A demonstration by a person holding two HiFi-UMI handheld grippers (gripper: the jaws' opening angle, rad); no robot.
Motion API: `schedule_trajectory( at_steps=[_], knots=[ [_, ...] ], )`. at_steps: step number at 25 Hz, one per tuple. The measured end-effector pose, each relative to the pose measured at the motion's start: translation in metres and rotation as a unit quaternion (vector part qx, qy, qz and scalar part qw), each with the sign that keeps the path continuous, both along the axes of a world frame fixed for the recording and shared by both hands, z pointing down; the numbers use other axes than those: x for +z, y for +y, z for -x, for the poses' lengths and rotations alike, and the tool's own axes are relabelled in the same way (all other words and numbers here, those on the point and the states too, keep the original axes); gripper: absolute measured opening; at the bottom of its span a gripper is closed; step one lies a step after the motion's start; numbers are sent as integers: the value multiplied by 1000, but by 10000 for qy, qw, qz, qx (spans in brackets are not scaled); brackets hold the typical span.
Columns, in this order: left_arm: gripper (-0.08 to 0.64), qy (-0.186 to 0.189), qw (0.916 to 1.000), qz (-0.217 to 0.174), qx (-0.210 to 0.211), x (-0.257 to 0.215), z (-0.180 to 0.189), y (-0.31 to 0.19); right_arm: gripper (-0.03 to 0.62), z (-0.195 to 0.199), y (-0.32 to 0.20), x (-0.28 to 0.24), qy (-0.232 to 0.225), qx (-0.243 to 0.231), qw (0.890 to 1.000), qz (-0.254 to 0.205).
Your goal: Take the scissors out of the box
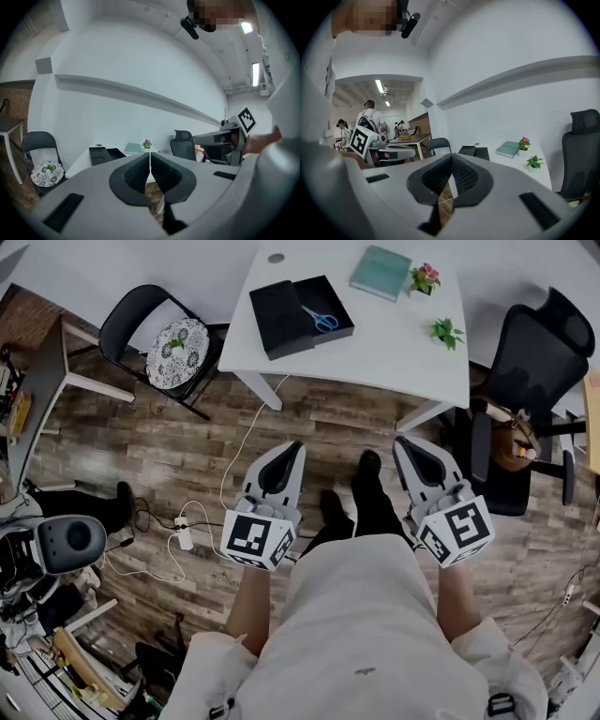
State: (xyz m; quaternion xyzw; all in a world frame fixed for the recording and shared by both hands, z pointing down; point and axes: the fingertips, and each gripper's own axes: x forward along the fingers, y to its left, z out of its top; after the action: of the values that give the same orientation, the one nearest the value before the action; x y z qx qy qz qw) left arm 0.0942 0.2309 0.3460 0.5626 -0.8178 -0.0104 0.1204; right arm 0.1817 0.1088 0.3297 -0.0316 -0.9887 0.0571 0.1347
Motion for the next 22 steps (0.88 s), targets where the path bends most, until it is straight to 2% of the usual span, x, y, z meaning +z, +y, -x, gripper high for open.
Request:
schedule_trajectory(
  at_steps=[8,12,14,22],
  knots=[
    [25,15,9997,173,143,8,4,-27,34,13,-20,18,135,-45,9997,210],
    [32,9,9997,252,58,6,24,-37,56,39,-29,17,45,-268,9990,347],
    [80,-18,9996,280,9,4,37,-43,72,53,-35,15,7,-333,9989,344],
    [91,-119,9993,331,-90,-6,88,-82,89,107,-79,2,-142,-458,9984,313]
  ],
)
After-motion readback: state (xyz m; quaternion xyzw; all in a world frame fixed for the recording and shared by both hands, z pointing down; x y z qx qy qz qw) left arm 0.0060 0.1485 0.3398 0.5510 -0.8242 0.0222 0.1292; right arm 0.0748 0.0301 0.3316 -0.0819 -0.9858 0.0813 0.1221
